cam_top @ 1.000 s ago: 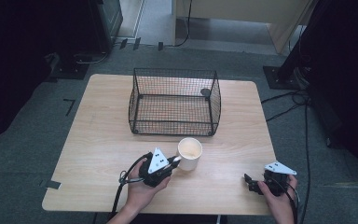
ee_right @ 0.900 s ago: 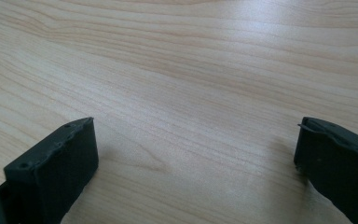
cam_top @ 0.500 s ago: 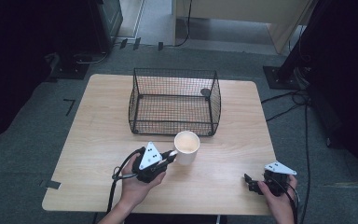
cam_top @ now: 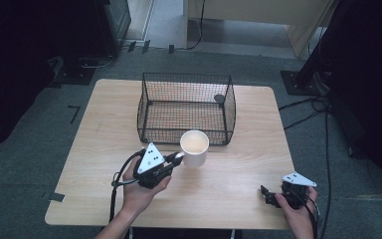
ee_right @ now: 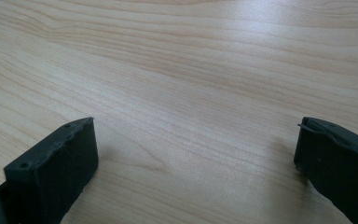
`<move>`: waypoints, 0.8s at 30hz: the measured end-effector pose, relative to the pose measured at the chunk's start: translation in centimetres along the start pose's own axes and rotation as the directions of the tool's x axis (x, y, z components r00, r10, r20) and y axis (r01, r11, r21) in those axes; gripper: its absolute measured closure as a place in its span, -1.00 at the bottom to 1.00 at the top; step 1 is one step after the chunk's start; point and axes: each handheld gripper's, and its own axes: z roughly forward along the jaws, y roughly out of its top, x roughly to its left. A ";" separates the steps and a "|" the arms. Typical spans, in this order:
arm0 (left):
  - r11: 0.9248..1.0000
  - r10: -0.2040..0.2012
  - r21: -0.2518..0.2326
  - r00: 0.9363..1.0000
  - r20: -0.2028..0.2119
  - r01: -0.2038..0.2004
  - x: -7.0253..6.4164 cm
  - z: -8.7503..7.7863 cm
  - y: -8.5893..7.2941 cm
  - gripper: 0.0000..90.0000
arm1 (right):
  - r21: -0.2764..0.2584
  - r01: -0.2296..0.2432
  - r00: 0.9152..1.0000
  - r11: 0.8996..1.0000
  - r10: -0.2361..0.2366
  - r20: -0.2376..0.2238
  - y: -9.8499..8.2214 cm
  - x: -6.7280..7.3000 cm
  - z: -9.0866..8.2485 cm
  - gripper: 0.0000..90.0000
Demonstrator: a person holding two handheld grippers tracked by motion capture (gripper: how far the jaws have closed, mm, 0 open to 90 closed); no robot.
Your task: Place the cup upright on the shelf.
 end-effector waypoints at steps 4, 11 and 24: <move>1.000 0.005 -0.011 1.000 -0.003 -0.005 0.4 -0.3 0.7 0.81 | 0.000 0.000 1.000 1.000 0.000 0.000 0.0 0.0 0.0 -1.00; 1.000 0.012 -0.014 1.000 0.008 -0.011 0.7 -0.6 1.9 0.81 | -0.001 -0.001 1.000 1.000 0.001 0.000 0.0 0.0 0.0 -1.00; 0.998 -0.020 -0.064 1.000 -0.020 0.018 2.6 -0.9 4.0 0.82 | 0.000 -0.002 1.000 1.000 0.002 0.000 0.0 0.0 0.0 -1.00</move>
